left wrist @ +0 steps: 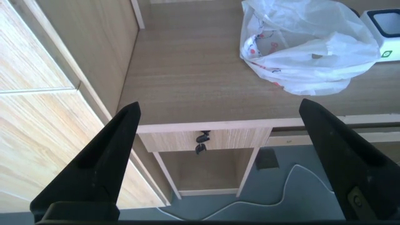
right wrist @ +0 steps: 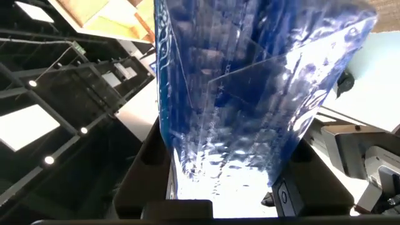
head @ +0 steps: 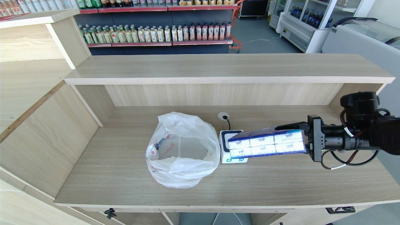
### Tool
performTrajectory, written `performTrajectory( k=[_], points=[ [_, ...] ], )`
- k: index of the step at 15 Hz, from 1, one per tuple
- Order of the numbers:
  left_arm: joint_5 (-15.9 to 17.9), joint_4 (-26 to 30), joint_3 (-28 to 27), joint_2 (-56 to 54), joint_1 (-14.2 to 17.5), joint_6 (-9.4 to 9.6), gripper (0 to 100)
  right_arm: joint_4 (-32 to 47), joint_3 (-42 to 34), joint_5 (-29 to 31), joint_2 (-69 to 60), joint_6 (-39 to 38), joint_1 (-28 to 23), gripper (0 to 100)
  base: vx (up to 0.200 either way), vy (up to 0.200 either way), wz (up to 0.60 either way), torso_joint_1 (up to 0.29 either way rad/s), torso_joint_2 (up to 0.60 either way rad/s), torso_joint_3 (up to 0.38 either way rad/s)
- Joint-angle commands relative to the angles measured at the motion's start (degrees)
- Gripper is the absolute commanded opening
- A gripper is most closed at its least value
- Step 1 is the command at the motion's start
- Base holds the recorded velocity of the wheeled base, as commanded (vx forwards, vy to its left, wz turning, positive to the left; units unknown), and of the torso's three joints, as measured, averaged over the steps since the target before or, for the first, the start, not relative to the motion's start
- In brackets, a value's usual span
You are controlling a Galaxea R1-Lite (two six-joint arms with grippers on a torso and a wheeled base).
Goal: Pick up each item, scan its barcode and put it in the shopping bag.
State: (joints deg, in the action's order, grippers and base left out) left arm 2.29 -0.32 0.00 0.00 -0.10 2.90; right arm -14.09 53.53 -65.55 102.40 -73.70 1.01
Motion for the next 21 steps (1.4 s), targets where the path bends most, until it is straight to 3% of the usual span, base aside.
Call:
performTrajectory(
  k=[1,10,13,15,19,20,21],
  points=[
    [-0.01,-0.03,0.0,0.0,0.01,0.0,100,-0.06,0.17,-0.11,0.17,-0.04,0.57,0,0.0,0.0,0.0,0.0,0.0,0.0],
    [-0.01,-0.03,0.0,0.0,0.01,0.0,100,-1.73,2.98,-3.27,3.42,0.05,1.8,0,0.0,0.0,0.0,0.0,0.0,0.0],
    [-0.01,-0.03,0.0,0.0,0.01,0.0,100,-4.89,3.95,-4.06,-2.47,0.67,0.75,0,0.0,0.0,0.0,0.0,0.0,0.0],
    [-0.01,-0.03,0.0,0.0,0.01,0.0,100,-9.37,2.63,-9.51,-9.41,3.83,-2.15,0,0.0,0.0,0.0,0.0,0.0,0.0],
    [-0.01,-0.03,0.0,0.0,0.01,0.0,100,-18.08,-6.42,-12.59,-19.78,31.52,-2.68,0,0.0,0.0,0.0,0.0,0.0,0.0],
    [-0.01,-0.03,0.0,0.0,0.01,0.0,100,-18.34,-9.76,-12.67,-21.54,50.76,-1.8,0,0.0,0.0,0.0,0.0,0.0,0.0],
    [-0.01,-0.03,0.0,0.0,0.01,0.0,100,-18.25,-10.55,-12.5,-21.81,56.74,-1.36,0,0.0,0.0,0.0,0.0,0.0,0.0]
  ],
)
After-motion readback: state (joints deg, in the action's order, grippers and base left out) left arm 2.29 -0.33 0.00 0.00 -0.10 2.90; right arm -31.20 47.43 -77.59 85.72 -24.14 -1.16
